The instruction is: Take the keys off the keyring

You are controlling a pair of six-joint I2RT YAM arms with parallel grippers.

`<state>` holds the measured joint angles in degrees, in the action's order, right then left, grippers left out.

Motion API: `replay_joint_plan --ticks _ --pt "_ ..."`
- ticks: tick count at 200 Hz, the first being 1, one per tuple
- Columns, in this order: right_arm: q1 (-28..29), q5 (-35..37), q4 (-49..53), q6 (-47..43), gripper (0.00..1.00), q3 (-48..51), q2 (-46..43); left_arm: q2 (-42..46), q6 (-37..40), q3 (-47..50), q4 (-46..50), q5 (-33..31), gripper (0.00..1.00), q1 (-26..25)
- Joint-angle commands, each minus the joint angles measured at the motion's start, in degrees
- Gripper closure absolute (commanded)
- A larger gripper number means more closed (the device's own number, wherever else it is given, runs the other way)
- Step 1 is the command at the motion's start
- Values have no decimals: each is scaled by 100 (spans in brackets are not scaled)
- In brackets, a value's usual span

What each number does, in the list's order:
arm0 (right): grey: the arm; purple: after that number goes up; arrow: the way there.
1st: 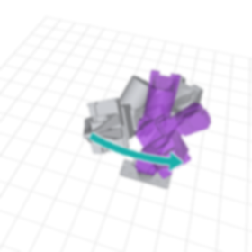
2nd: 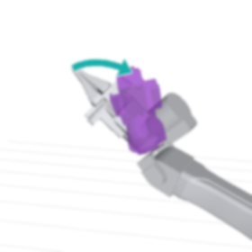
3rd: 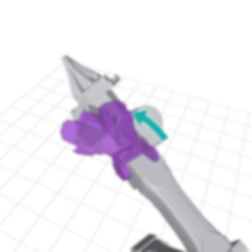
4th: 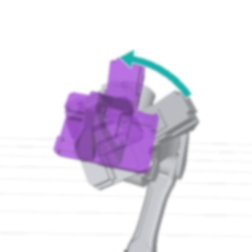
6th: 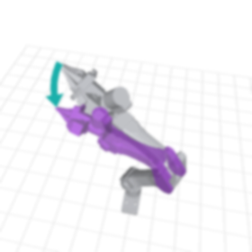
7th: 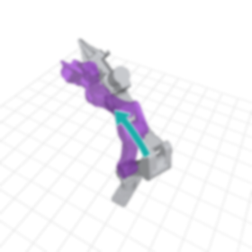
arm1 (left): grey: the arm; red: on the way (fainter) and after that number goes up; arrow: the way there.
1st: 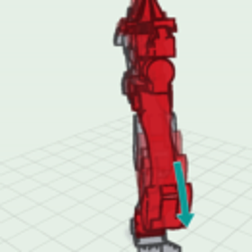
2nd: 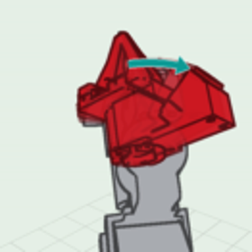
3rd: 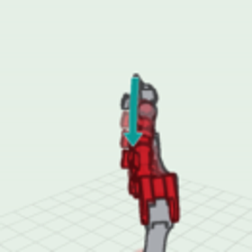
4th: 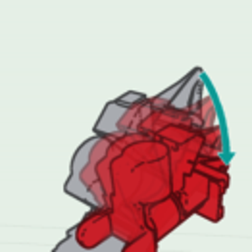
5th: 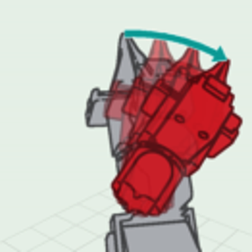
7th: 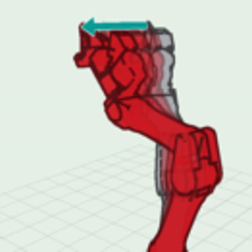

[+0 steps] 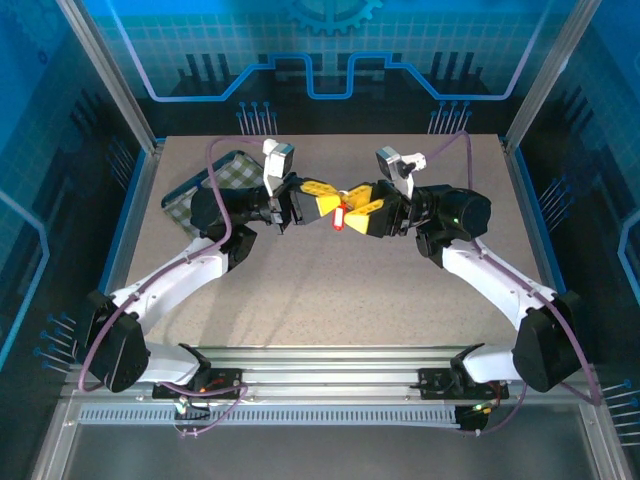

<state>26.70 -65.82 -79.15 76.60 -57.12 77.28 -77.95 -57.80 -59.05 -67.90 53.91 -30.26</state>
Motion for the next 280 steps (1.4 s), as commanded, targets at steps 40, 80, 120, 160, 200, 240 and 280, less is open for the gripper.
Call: replay_joint_plan --ticks 40,80,120,160,200,240,280 --pt "94 66 -249 59 44 -213 -73 -220 -589 -106 -765 118 100 99" --pt "-7 184 -250 308 62 -260 59 -212 -548 -105 -717 137 100 106" --pt "-105 234 -250 363 58 -276 60 -185 -563 -72 -707 146 100 178" --pt "-103 245 -249 427 61 -286 55 -194 -526 -73 -700 169 100 229" --pt "-95 211 -250 457 69 -306 60 -172 -455 -47 -663 137 100 266" --pt "-79 184 -250 569 69 -324 137 -4 35 33 -245 52 100 280" --pt "-60 93 -249 593 72 -321 156 199 505 102 211 -46 100 277"
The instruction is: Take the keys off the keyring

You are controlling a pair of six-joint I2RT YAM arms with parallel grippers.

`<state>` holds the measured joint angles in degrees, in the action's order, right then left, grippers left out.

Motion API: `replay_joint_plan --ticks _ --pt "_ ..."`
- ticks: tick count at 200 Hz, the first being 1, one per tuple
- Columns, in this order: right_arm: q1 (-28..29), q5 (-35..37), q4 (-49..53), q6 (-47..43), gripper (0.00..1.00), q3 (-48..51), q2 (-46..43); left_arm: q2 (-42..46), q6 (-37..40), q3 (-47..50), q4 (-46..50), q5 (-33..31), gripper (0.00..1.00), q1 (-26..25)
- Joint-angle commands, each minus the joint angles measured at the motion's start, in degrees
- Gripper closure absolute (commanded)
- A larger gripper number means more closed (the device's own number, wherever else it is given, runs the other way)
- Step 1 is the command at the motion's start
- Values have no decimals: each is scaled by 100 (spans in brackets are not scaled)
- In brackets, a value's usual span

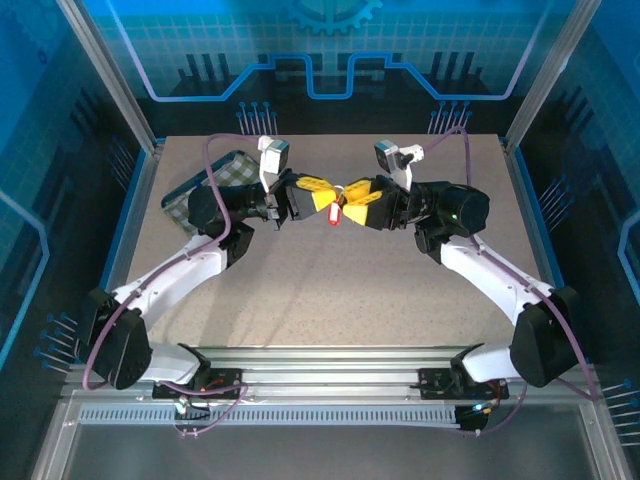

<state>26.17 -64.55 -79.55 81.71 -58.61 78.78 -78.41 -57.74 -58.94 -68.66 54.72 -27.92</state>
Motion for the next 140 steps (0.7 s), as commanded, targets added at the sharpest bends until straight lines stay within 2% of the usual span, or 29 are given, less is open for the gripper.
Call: replay_joint_plan --ticks 1,46,67,126,140 --pt "-7 -37 -210 82 72 -175 5 250 504 87 290 -132 100 42" --pt "-4 -84 -210 90 72 -110 -10 359 698 159 446 -214 100 59" --pt "-9 -109 -210 117 64 -85 15 418 784 181 505 -264 100 68" --pt "46 -189 -209 143 68 -17 -1 564 1033 233 733 -330 100 94" --pt "46 -187 -209 152 66 16 -1 581 1066 233 775 -335 100 94"
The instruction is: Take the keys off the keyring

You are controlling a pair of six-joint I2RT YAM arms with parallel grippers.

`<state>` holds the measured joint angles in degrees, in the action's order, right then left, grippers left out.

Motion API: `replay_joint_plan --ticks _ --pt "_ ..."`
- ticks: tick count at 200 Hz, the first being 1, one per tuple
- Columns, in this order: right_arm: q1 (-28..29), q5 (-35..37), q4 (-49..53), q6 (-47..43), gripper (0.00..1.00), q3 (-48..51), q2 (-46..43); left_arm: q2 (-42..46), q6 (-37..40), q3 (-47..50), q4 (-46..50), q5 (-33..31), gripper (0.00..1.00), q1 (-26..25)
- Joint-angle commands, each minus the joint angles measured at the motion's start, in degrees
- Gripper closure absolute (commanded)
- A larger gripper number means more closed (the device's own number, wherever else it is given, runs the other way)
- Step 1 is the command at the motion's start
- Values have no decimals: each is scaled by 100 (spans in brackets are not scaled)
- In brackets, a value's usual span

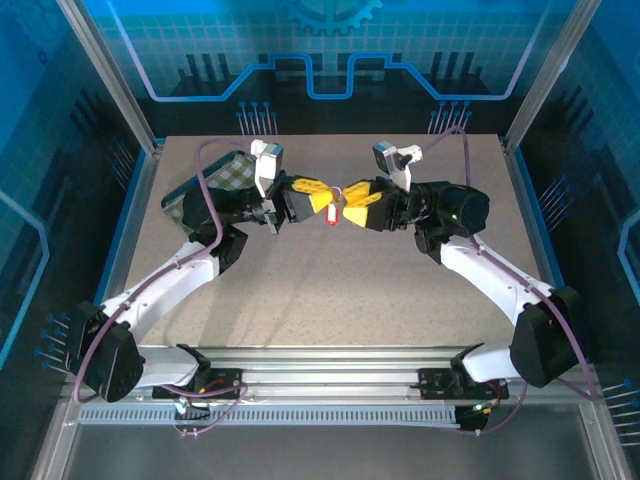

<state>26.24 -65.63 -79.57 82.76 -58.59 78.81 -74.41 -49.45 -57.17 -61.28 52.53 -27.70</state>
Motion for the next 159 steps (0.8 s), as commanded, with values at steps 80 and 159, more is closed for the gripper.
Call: replay_joint_plan --ticks 80,159 --pt "16 -87 -201 126 69 117 91 303 302 100 46 -125 100 166" --pt "74 -39 -208 153 71 85 92 294 321 133 82 -42 100 174"
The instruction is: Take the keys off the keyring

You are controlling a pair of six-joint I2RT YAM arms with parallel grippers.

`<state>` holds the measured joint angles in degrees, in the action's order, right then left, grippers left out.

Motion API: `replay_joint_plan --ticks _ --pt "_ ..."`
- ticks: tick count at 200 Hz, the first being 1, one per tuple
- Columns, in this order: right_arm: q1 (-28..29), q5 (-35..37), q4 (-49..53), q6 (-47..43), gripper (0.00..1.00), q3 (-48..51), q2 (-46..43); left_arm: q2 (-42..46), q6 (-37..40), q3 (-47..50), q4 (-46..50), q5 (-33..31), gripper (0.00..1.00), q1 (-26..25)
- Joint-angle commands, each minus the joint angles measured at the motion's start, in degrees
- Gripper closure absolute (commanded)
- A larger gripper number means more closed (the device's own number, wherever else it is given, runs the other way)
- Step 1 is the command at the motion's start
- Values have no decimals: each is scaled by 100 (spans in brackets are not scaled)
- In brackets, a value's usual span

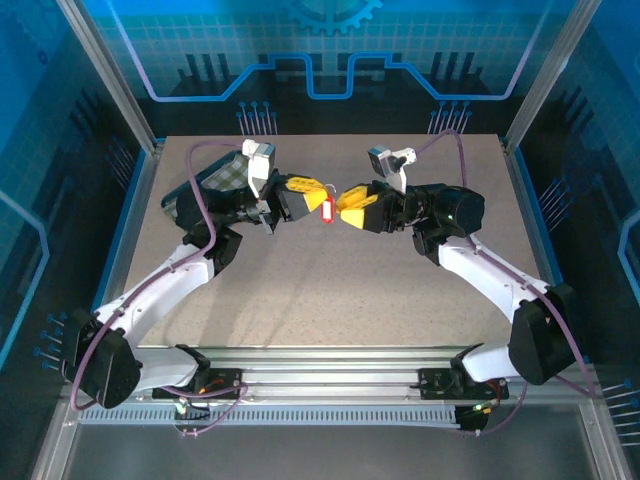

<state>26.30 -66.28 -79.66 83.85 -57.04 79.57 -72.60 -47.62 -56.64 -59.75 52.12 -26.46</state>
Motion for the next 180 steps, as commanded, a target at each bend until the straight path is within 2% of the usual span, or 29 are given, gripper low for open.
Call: replay_joint_plan --ticks 1,18,33,69,88,113,137,180 --pt "63 31 -199 43 71 -75 15 113 138 77 -67 0 100 51" --pt "70 47 -199 121 71 -121 69 132 181 101 -15 17 100 45" --pt "124 3 -199 136 66 -178 107 138 189 125 -28 11 100 45" --pt "351 -104 -199 101 62 -336 206 53 -39 76 -298 9 100 45" --pt "362 -60 -199 118 66 -375 258 0 -190 35 -479 52 100 44" --pt "367 -24 -199 116 65 -397 302 8 -243 48 -505 51 100 44" --pt "371 -7 -199 118 71 -411 331 -9 -343 55 -615 65 100 44" --pt "259 12 -193 149 76 -322 214 -18 -246 96 -507 79 100 69"
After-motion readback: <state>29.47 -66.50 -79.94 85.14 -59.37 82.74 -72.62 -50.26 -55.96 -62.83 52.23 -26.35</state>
